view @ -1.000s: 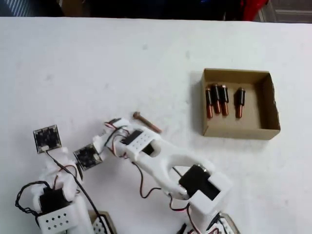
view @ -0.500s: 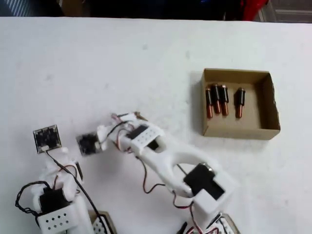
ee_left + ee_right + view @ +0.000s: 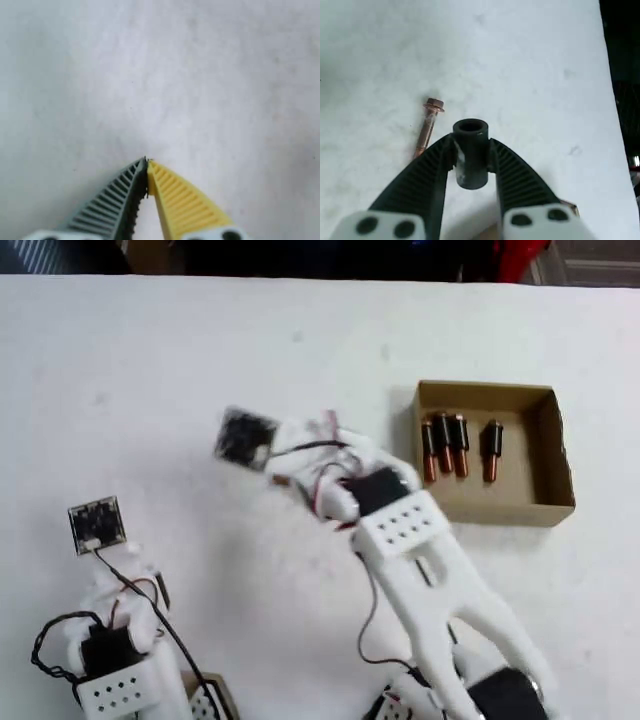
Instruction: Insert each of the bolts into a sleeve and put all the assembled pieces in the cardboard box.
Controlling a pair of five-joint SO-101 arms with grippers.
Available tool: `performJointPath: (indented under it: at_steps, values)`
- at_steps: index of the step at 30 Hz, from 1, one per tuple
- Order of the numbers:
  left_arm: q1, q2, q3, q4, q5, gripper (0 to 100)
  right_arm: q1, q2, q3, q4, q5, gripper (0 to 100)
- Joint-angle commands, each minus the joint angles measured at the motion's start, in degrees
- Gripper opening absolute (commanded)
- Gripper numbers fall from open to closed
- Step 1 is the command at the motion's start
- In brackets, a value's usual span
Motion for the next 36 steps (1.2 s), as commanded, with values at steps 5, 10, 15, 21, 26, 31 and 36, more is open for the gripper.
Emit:
performJointPath:
  at_steps: [5, 10, 15, 21, 26, 31, 36]
  values:
    - [-0.48, -1.19, -0.09, 0.44, -0.62, 2, 9.63, -1.36, -2.64, 2.07, -10.46, 1.7]
    - [-0.48, -1.19, -0.09, 0.44, -0.62, 2, 12.09, 10.42, -9.85, 3.65, -13.36, 1.7]
    - [-0.48, -1.19, -0.09, 0.44, -0.62, 2, 12.53, 23.52, -20.57, 9.63, -15.21, 1.7]
    - [-0.48, -1.19, -0.09, 0.44, -0.62, 2, 12.26, 36.35, -28.92, 12.35, -16.88, 2.0]
    - [-0.48, -1.19, -0.09, 0.44, -0.62, 2, 12.53, 44.97, -32.53, 12.18, -16.79, 2.1]
    - [-0.48, -1.19, -0.09, 0.44, -0.62, 2, 12.53, 49.80, -35.52, 12.26, -16.88, 2.2]
    - [-0.48, -1.19, -0.09, 0.44, -0.62, 2, 12.53, 51.38, -35.87, 12.26, -16.44, 3.3]
